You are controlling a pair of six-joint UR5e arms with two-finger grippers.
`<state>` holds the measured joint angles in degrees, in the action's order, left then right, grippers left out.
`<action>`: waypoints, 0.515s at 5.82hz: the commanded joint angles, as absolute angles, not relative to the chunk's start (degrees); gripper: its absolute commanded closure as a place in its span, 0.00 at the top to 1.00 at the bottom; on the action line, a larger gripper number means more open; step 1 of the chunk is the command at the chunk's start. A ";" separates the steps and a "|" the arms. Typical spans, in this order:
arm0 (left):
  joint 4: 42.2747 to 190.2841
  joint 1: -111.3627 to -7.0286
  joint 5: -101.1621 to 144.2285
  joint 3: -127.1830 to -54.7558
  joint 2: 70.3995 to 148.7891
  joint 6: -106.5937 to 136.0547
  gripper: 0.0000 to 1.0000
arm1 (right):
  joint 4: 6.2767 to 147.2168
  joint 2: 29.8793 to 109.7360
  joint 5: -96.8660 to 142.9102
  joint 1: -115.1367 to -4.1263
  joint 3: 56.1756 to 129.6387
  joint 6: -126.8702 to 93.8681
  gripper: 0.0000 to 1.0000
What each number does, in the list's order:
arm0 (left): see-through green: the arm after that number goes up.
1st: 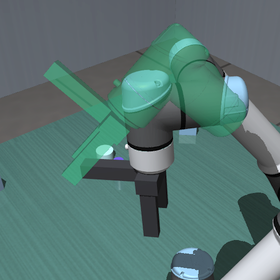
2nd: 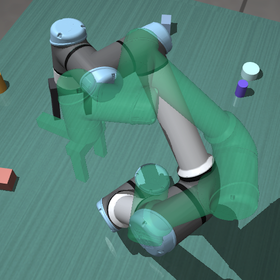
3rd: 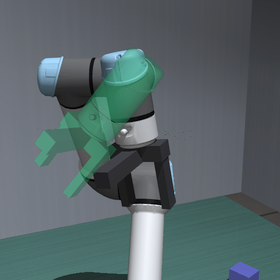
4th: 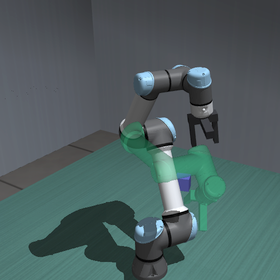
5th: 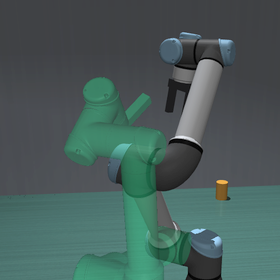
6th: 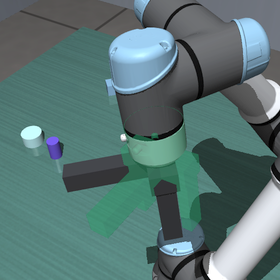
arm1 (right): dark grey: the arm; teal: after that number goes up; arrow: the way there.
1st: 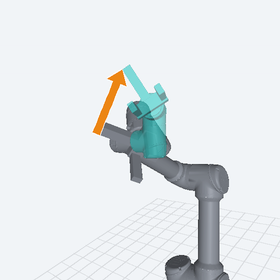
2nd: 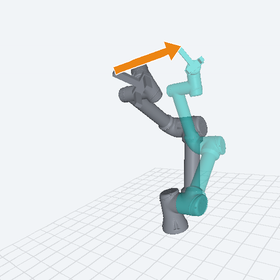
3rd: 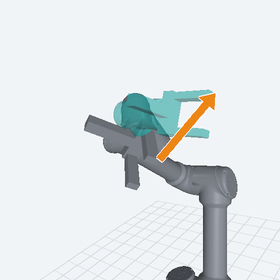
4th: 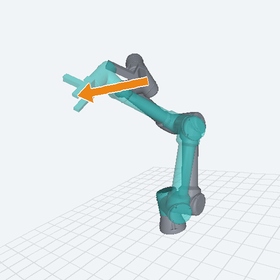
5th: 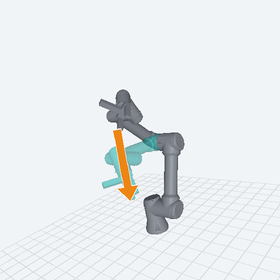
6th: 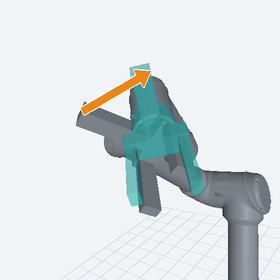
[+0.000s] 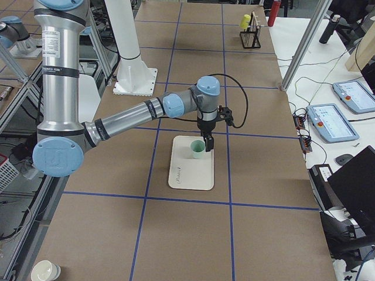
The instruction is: Left arm grabs green cup and hands to right arm on tray
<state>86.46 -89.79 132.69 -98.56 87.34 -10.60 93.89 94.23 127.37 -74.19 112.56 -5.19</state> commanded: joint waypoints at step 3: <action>87.37 -93.24 132.63 -98.96 86.31 -9.84 1.00 | 94.13 100.72 131.04 -94.97 102.91 14.68 1.00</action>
<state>87.62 -92.20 132.69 -98.75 86.47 -10.05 93.79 99.66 130.92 -90.91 103.33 13.77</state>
